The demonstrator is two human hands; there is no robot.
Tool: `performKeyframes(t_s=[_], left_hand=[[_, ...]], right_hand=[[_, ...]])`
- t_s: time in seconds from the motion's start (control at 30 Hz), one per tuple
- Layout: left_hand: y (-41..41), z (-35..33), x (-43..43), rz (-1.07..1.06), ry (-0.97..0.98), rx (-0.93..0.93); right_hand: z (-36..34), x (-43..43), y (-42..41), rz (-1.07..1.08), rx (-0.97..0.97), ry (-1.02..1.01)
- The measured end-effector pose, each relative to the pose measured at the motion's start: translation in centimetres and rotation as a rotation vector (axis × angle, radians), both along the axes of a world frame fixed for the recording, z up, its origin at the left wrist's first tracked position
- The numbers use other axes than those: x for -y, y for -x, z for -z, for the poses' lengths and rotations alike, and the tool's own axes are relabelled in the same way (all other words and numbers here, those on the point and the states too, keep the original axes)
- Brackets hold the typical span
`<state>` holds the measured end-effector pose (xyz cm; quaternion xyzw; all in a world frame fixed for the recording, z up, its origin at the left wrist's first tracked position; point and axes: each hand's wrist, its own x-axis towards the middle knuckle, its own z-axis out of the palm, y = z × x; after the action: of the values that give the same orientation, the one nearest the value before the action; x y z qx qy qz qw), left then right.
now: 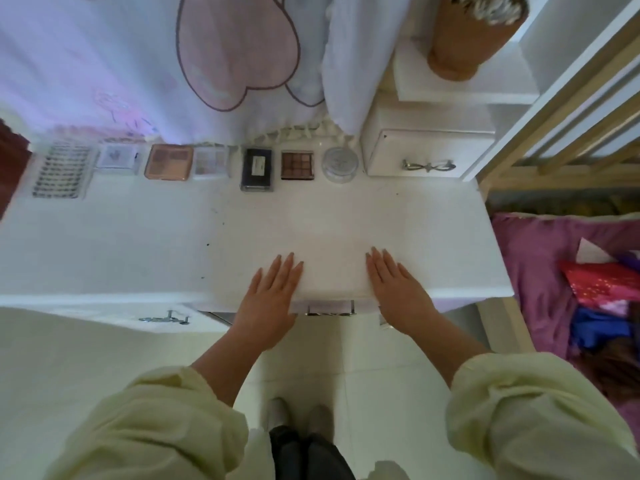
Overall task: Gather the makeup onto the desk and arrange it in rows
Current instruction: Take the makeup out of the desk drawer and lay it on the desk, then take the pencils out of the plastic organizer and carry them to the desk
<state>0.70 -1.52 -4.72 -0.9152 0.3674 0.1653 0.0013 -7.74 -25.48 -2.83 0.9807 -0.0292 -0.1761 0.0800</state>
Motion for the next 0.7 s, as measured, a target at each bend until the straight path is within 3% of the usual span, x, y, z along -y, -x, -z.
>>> performKeyframes(t_s=[0.13,0.27,0.53,0.7], left_hand=[[2.4,-3.0,-0.7,-0.244,0.071,-0.201],[3.2,-6.4,-2.6,-0.436,0.134,-0.254],[4.2,-13.5,-9.3,-0.719,0.276,-0.122],[6.7,-17.4,-15.2,-1.001,0.319,0.029]], right_hand=[[-3.6,-2.8,-1.3,0.008,-0.118,-0.077],[-7.7,-6.6,-3.0,-0.092,-0.115,-0.16],[-14.9,-15.4,-7.2,-0.332,-0.06,-0.322],[-18.3,-22.2,-8.1,-0.57,-0.059,-0.348]])
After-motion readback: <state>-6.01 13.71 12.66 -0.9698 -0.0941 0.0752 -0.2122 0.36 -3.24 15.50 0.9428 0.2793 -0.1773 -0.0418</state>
